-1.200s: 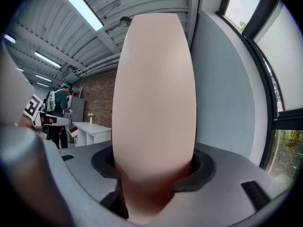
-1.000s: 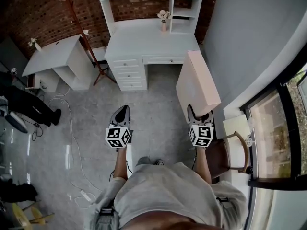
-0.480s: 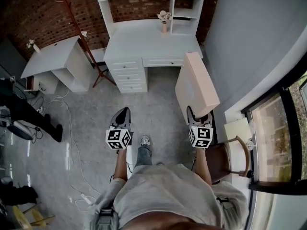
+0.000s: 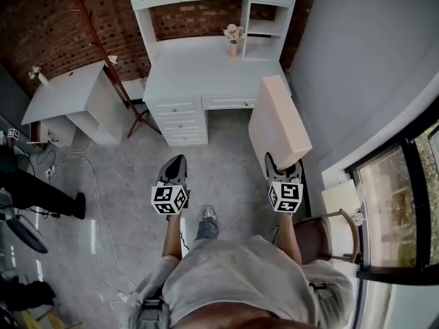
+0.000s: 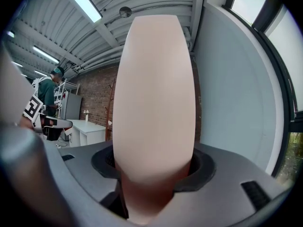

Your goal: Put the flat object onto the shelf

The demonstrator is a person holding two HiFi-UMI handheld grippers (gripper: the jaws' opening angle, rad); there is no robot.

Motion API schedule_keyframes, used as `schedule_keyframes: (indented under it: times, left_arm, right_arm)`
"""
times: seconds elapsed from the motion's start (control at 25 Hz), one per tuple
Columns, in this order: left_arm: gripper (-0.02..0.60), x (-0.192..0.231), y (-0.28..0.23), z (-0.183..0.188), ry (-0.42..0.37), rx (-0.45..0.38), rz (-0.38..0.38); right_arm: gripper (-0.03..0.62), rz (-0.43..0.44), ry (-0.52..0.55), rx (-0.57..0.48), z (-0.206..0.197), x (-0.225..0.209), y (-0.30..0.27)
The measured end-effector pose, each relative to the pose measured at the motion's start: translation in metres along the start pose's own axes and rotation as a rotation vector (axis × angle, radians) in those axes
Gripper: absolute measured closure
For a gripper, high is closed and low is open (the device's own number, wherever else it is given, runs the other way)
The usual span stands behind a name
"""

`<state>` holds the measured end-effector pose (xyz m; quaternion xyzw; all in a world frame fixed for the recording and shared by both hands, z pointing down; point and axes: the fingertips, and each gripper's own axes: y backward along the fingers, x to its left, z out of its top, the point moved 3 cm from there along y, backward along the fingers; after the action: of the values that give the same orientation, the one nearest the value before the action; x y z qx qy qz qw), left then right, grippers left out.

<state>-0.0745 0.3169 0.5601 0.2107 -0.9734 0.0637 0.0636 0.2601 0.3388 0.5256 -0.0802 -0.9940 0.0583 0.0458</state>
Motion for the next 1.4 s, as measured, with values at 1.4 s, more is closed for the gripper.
schedule_keyframes:
  times: [1.4]
  left_arm:
    - [0.566,0.151,-0.191,0.041,0.016,0.002,-0.132]
  right_arm:
    - [0.312,-0.123,0.002,0.017,0.036,0.038,-0.207]
